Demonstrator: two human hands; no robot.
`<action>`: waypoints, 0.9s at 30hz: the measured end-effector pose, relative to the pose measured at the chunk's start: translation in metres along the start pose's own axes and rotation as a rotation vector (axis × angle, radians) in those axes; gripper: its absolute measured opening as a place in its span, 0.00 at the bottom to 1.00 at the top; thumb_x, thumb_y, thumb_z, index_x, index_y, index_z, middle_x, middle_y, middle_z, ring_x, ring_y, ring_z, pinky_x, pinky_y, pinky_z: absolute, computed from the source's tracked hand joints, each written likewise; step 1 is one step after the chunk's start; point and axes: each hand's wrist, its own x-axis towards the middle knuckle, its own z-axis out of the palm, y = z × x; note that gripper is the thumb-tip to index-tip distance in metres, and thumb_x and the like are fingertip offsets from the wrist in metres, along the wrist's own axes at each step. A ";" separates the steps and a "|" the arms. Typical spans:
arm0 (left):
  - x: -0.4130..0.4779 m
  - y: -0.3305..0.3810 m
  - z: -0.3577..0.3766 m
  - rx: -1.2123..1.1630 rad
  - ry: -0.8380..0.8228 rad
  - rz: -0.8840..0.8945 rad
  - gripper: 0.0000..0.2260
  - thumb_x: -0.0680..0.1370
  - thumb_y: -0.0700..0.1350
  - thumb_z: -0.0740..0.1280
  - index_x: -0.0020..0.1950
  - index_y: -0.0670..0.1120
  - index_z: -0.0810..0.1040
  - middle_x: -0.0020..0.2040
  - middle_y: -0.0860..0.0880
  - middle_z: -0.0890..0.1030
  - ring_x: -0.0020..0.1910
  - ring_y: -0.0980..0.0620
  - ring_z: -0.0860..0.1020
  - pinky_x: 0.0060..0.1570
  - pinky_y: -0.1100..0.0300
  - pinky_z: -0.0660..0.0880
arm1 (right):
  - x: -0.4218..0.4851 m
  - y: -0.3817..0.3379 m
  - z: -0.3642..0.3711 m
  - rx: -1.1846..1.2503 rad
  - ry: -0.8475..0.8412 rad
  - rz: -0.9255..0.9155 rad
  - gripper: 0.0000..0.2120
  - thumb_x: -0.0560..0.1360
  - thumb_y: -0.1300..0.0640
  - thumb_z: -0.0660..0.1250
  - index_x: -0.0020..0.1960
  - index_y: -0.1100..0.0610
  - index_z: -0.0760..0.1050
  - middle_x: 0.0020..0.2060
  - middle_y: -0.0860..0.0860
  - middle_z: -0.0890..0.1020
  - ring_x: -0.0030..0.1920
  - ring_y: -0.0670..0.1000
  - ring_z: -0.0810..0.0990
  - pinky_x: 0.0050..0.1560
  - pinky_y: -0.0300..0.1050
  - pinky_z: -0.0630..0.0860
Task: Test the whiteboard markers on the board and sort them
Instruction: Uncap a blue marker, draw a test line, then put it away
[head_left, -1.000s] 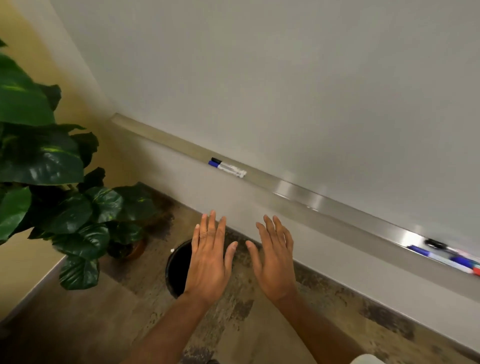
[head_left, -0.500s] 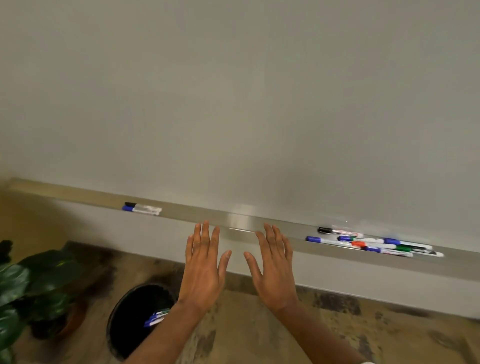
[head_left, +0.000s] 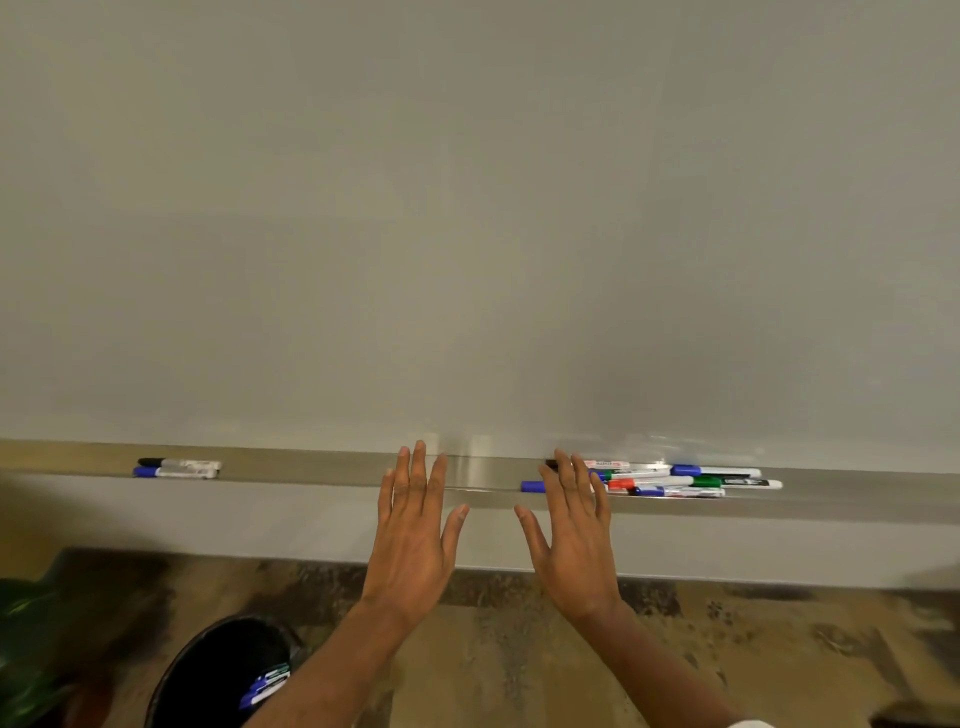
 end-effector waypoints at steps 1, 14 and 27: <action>0.002 0.004 0.002 -0.003 -0.003 0.003 0.29 0.86 0.57 0.51 0.84 0.46 0.51 0.84 0.45 0.45 0.83 0.47 0.43 0.79 0.47 0.46 | 0.002 0.006 -0.001 -0.006 -0.004 0.007 0.30 0.82 0.40 0.54 0.79 0.52 0.56 0.80 0.51 0.52 0.79 0.51 0.46 0.77 0.54 0.46; 0.034 0.002 0.053 -0.022 -0.114 0.076 0.29 0.85 0.61 0.44 0.84 0.51 0.46 0.84 0.47 0.47 0.83 0.50 0.42 0.79 0.51 0.42 | 0.038 0.040 0.028 -0.046 -0.229 0.085 0.23 0.77 0.57 0.70 0.71 0.53 0.72 0.67 0.52 0.77 0.69 0.55 0.73 0.71 0.53 0.66; 0.048 -0.019 0.079 -0.107 -0.136 0.110 0.28 0.86 0.61 0.44 0.82 0.48 0.61 0.84 0.48 0.54 0.83 0.50 0.47 0.78 0.49 0.48 | 0.065 0.053 0.074 -0.052 -0.287 0.045 0.17 0.79 0.56 0.66 0.67 0.50 0.74 0.63 0.49 0.78 0.66 0.52 0.71 0.69 0.47 0.65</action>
